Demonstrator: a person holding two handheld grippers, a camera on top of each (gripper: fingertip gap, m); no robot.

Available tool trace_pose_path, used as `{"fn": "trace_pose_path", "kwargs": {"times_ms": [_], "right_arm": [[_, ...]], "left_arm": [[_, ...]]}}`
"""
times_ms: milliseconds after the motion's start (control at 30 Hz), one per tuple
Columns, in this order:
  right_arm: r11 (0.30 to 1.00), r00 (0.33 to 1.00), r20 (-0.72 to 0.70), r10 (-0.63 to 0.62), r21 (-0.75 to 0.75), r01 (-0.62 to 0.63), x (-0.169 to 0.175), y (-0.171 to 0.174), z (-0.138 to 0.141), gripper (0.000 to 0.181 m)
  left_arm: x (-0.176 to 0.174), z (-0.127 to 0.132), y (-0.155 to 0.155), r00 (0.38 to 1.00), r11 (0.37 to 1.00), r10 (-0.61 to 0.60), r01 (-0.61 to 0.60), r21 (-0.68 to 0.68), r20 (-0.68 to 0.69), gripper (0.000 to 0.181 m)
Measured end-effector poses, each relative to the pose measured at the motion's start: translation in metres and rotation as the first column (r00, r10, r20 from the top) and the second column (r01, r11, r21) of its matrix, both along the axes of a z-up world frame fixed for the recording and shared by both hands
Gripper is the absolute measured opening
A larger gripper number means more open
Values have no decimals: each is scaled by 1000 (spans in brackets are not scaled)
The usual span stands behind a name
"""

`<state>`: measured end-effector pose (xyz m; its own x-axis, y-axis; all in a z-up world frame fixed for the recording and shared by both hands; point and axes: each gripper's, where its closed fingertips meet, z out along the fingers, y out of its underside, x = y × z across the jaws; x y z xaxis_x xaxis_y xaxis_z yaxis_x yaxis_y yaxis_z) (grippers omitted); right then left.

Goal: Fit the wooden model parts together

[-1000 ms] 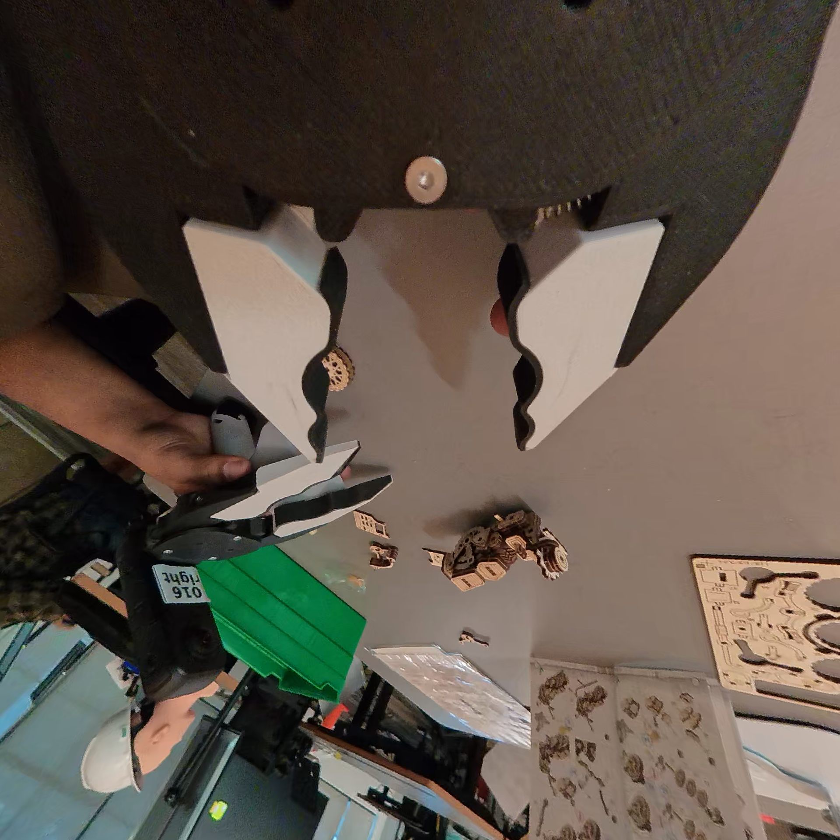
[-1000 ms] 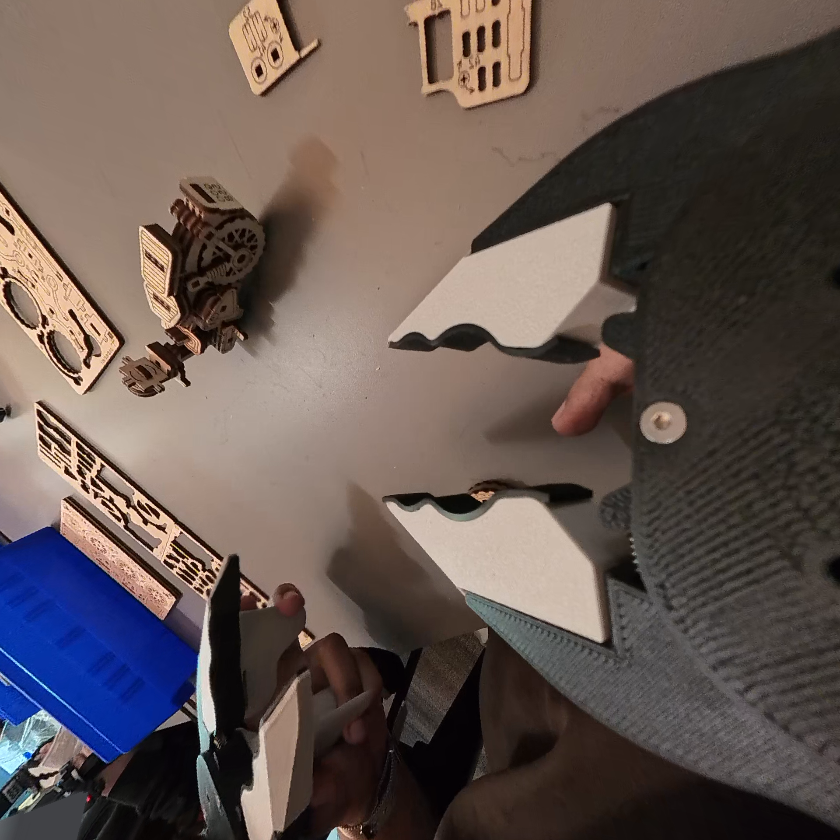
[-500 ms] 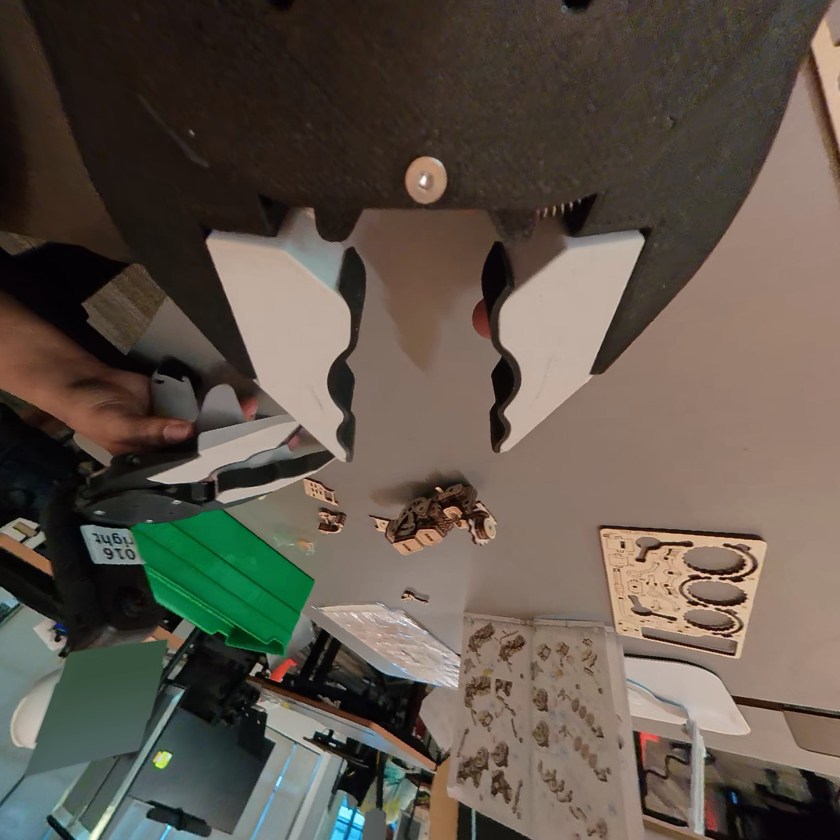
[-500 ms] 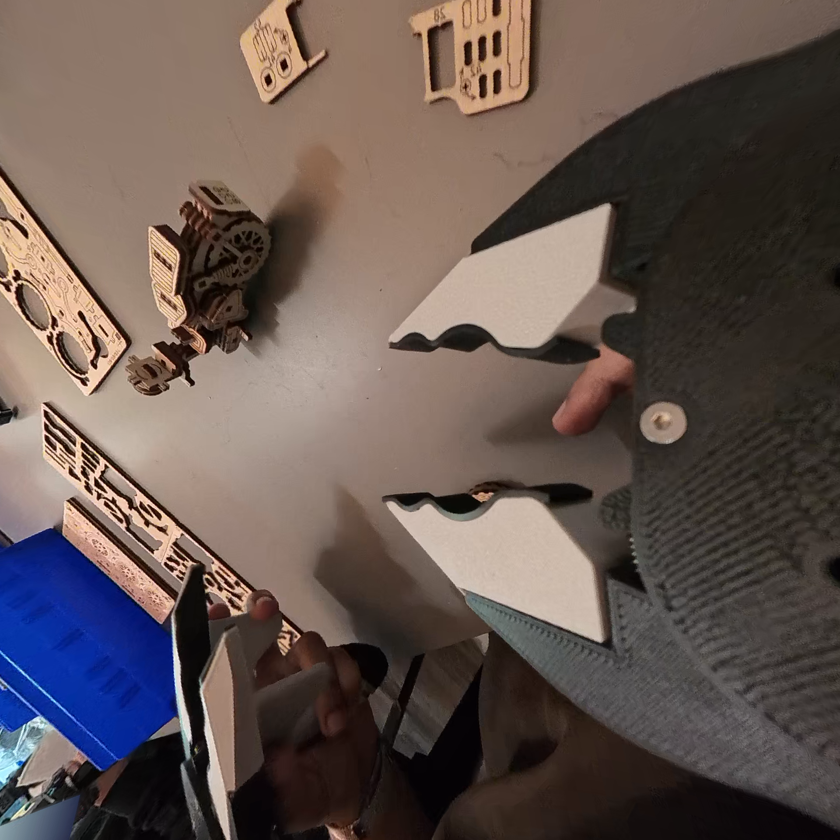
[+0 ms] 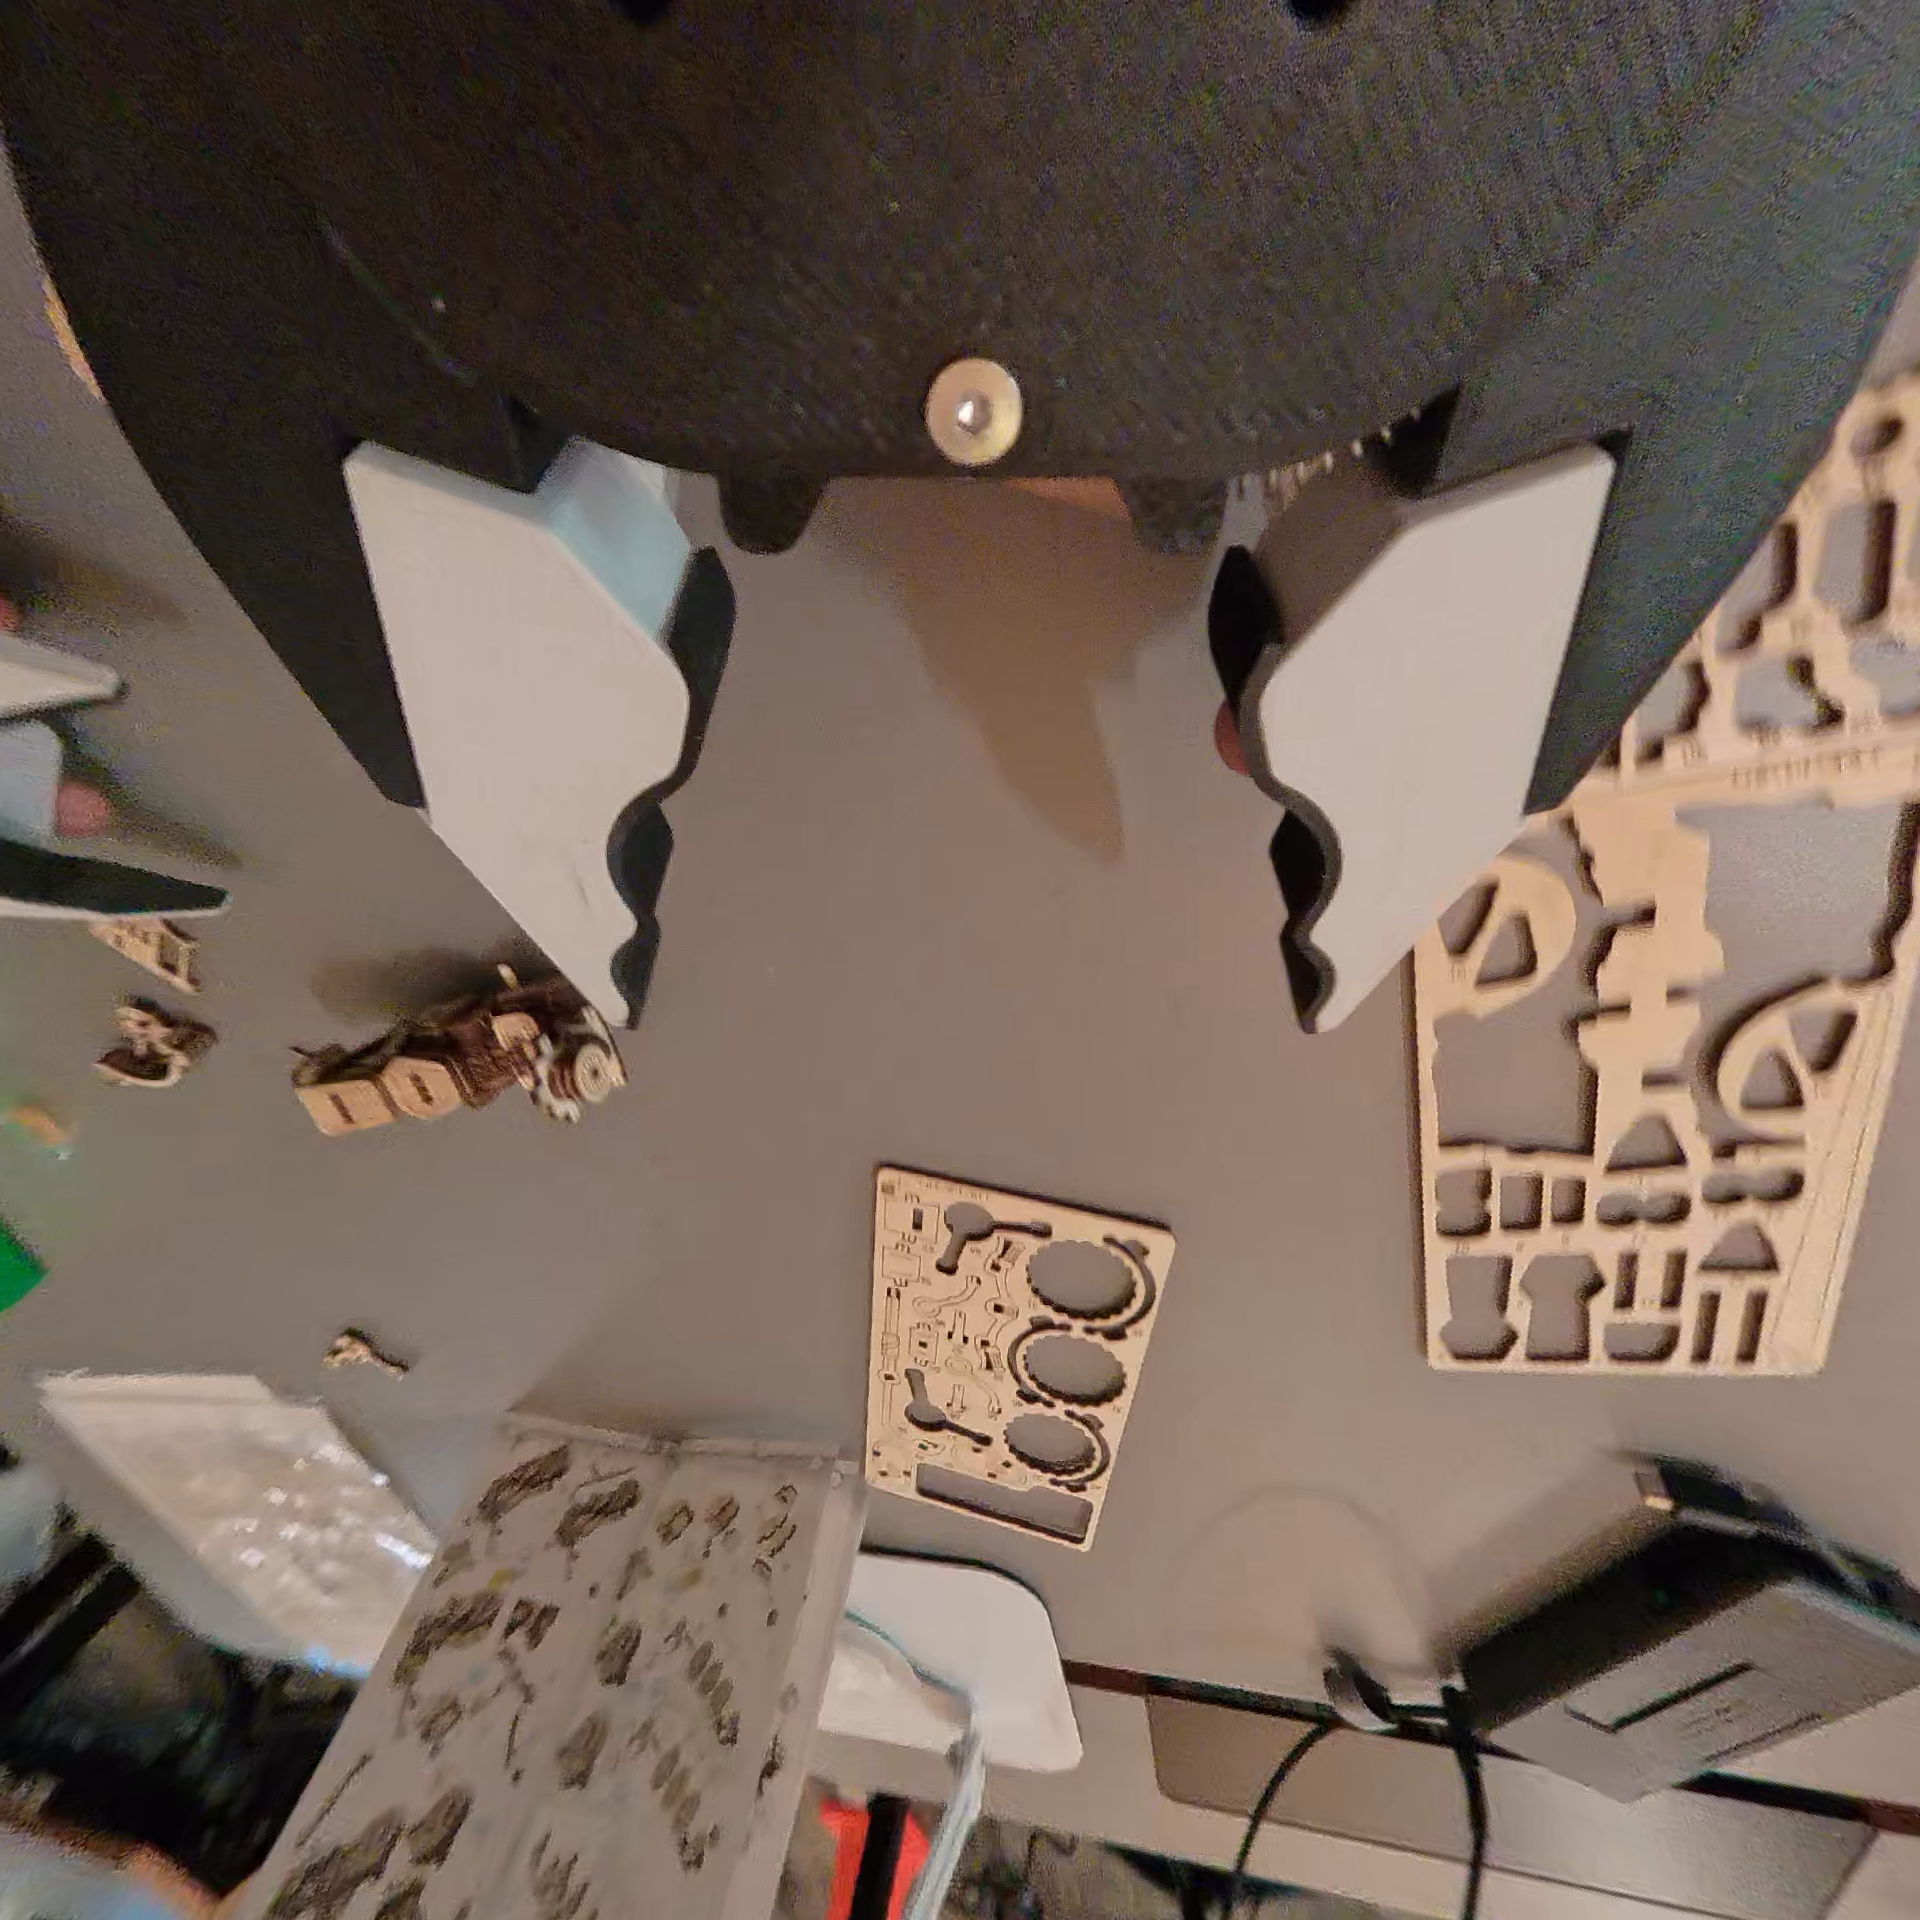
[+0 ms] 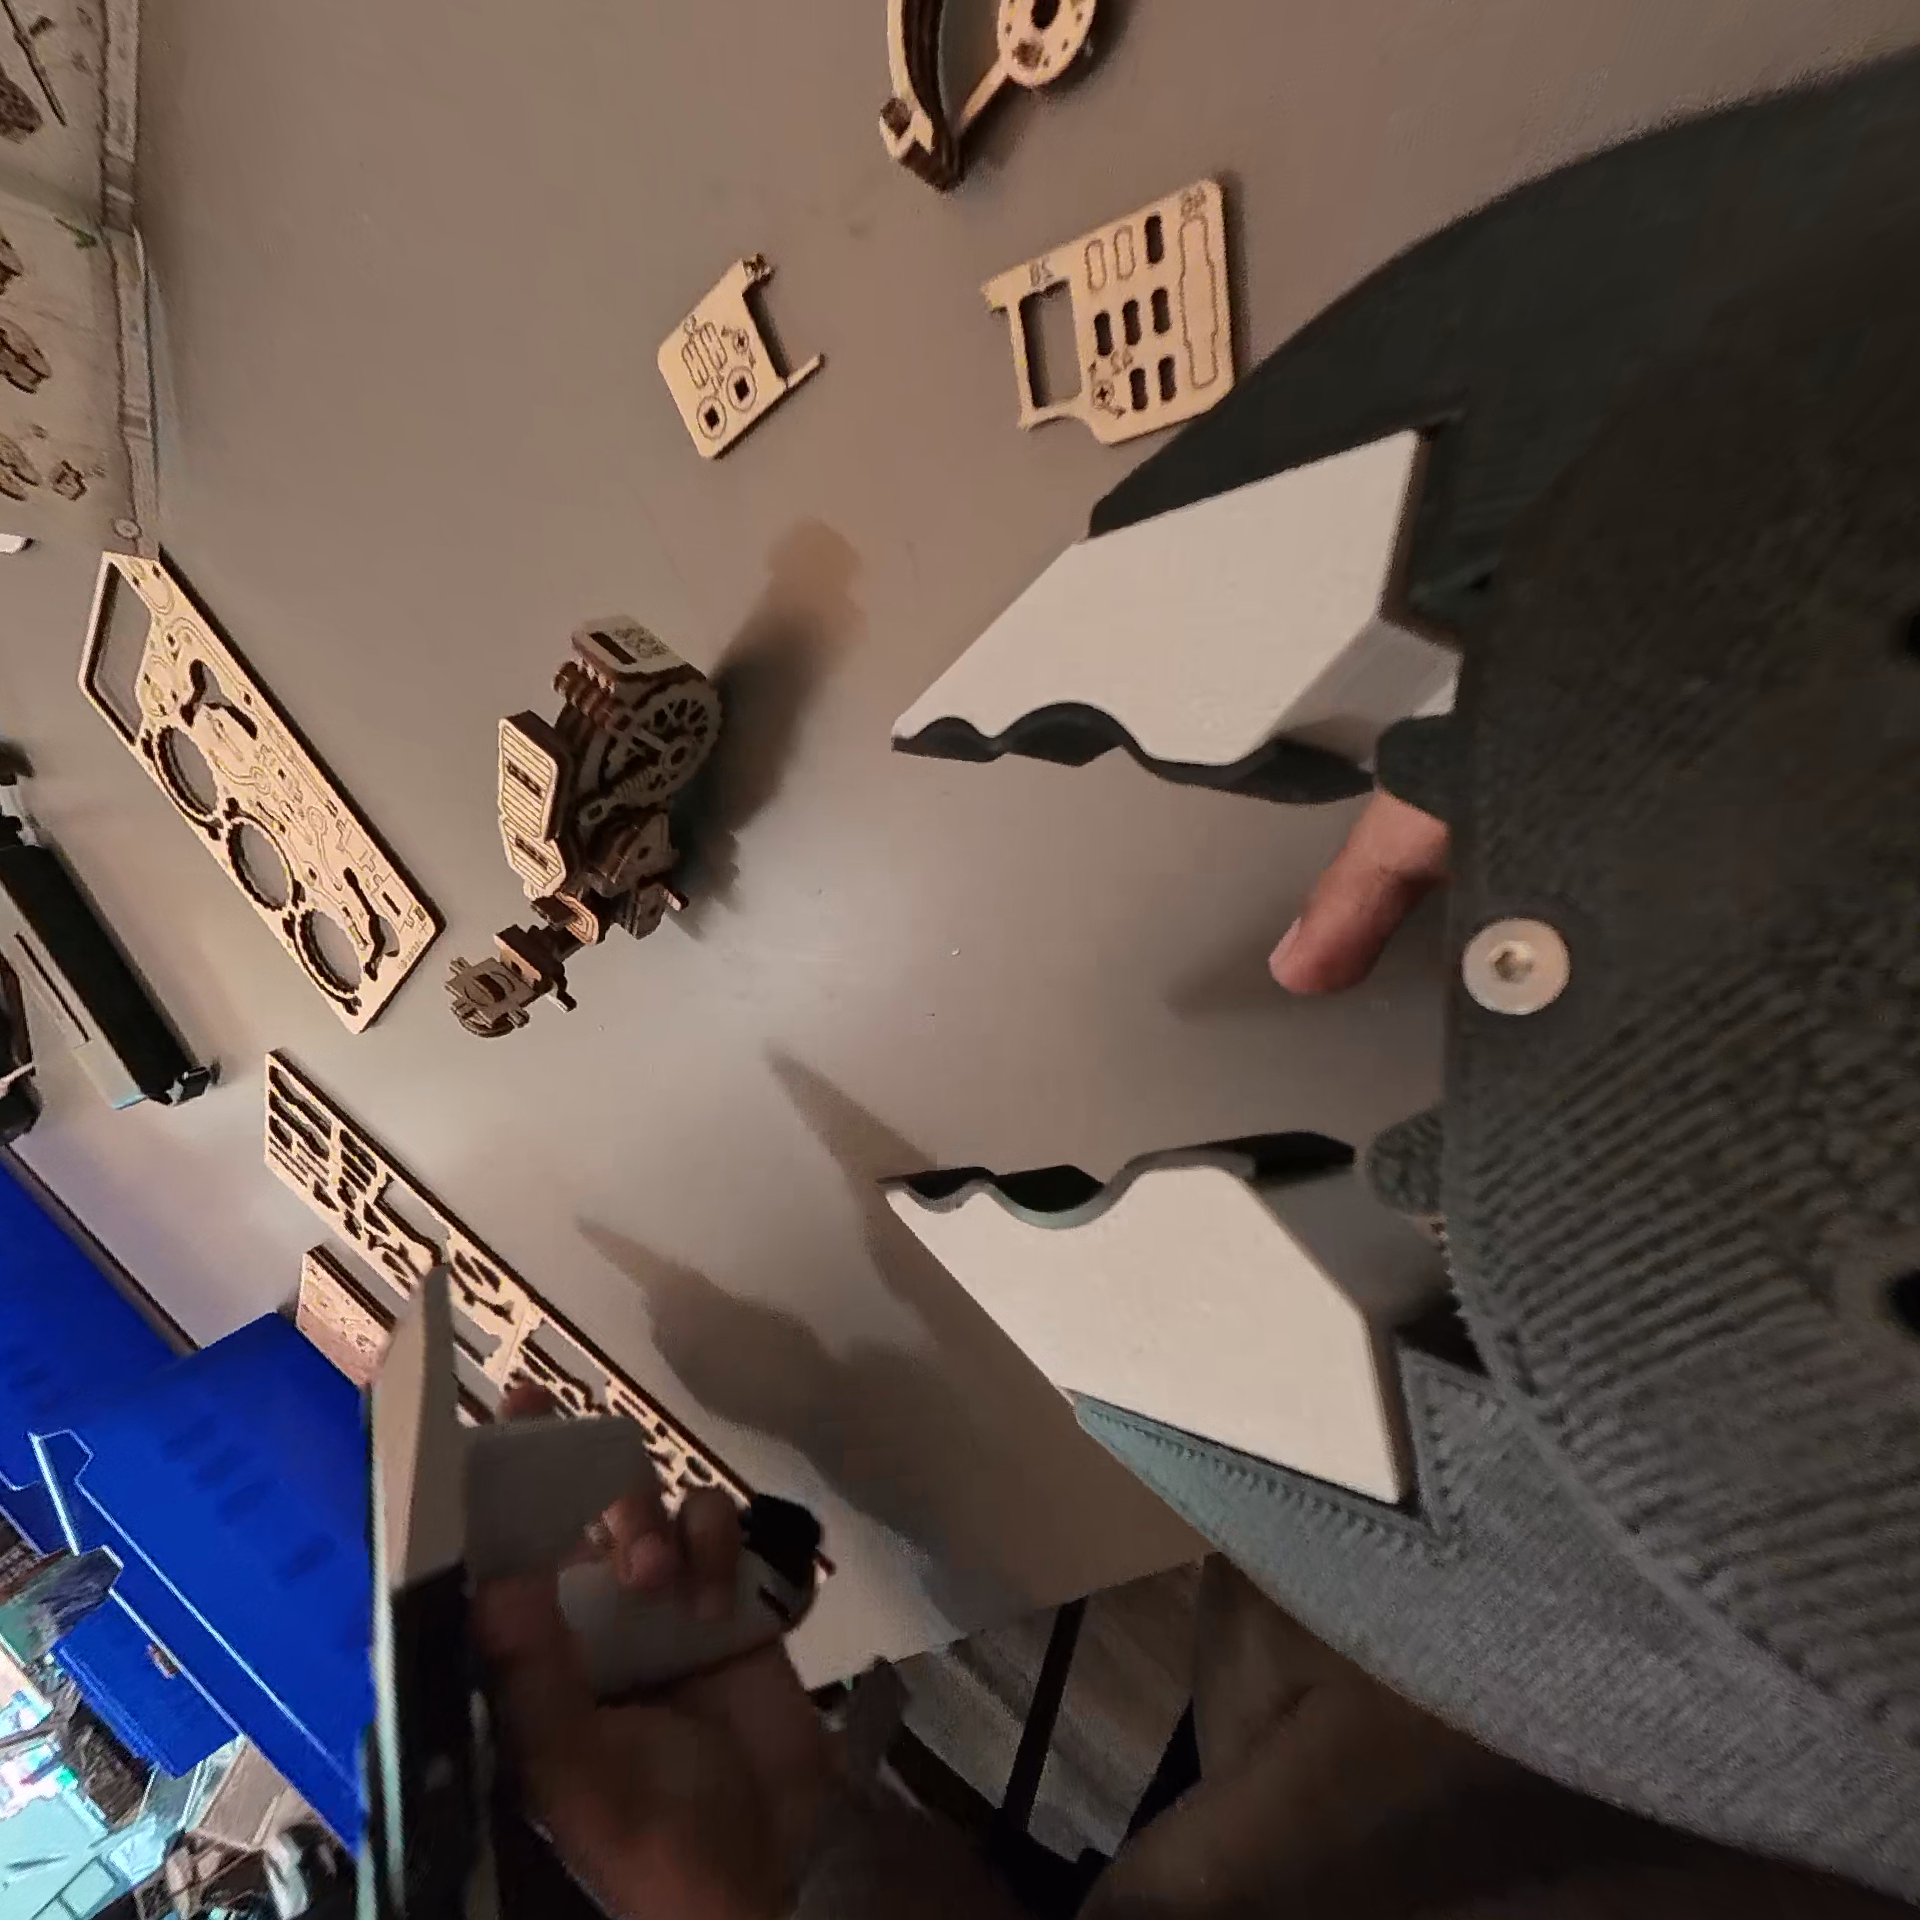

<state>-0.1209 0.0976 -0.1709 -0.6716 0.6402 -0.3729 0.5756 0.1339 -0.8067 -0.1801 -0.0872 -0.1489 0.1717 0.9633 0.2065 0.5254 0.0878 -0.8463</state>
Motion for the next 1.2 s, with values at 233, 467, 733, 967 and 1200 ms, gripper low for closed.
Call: {"fn": "trace_pose_path", "kwargs": {"times_ms": [233, 467, 733, 967, 1200], "right_arm": [[999, 999, 3, 38, -30, -38, 5, -3, 3, 77], [994, 998, 50, 28, -107, -22, 4, 2, 6, 78], [993, 998, 51, 42, -114, -36, 8, 2, 7, 77], [995, 999, 26, 39, -93, -36, 14, 4, 8, 74], [997, 999, 18, 43, -68, -41, 14, 1, 6, 68]], "left_arm": [[-86, -23, 7, 988, 971, -48, 80, -224, 146, 137], [-119, -62, 12, 965, 938, -25, 113, -328, 261, 140], [-103, -60, 9, 960, 967, 13, 59, -248, 278, 94], [-36, -56, -6, 967, 976, 43, 13, -217, 252, 93], [84, -43, 0, 973, 986, 115, -87, -143, 200, 93]]}}
